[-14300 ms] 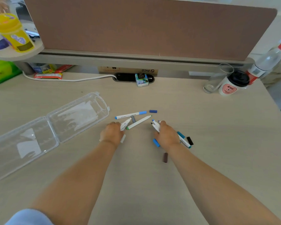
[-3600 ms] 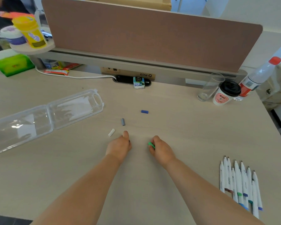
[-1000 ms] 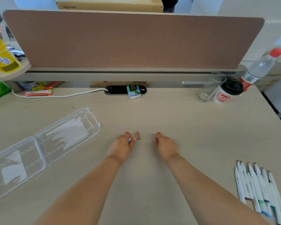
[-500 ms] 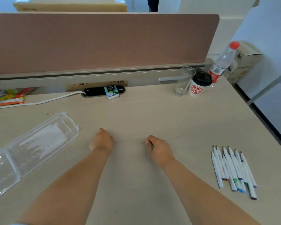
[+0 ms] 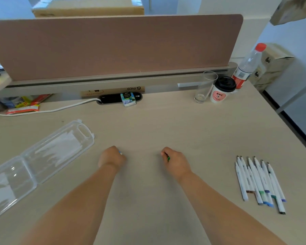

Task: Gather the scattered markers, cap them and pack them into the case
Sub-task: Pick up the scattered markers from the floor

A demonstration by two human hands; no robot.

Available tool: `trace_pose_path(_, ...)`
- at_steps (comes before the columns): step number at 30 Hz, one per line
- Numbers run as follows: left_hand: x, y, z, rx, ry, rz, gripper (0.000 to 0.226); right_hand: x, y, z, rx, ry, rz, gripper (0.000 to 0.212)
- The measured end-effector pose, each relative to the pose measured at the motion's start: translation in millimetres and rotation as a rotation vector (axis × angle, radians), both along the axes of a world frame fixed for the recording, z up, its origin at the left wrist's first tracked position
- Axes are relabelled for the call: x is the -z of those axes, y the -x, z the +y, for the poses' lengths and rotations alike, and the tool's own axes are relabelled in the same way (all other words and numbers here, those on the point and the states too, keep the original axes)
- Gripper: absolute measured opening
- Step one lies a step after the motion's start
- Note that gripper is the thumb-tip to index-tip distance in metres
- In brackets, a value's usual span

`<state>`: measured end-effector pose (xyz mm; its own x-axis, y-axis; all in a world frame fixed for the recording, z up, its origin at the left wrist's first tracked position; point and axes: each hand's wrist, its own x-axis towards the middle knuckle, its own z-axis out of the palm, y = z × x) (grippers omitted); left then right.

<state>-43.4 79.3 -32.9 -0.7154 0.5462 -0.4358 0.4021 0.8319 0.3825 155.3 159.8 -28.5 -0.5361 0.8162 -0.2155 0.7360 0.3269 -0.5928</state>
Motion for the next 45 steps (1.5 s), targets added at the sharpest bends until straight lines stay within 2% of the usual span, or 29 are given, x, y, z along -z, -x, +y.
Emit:
trace_pose_path(5,4,-1,-13,-0.109,-0.054,-0.023,0.032,1,-8,-5,0.017,0.021,-0.007,0.025)
trace_pose_path(15,12,-10,-40,0.118,-0.058,0.102,0.015,4,-25,-17,0.050,0.063,0.032,0.019)
trace_pose_path(20,13,-13,-43,-0.099,-0.132,-0.017,0.038,6,-36,-24,0.038,0.041,0.049,0.018)
trace_pose_path(26,5,-36,-44,0.154,-0.051,0.055,0.025,3,-49,-25,0.058,0.041,0.086,0.019)
trace_pose_path(32,-12,-105,-14,0.347,-0.188,-0.011,0.022,-3,-83,-17,0.166,0.031,0.109,0.015)
trace_pose_path(38,-11,-198,24,0.659,-0.245,-0.102,0.017,-6,-164,-10,0.342,-0.014,0.120,0.014)
trace_pose_path(42,-5,-264,42,0.863,-0.231,-0.083,0.023,-4,-233,-10,0.472,-0.018,0.099,0.013)
trace_pose_path(45,0,-306,44,1.033,-0.220,0.013,0.024,5,-275,-15,0.500,-0.025,0.036,0.009)
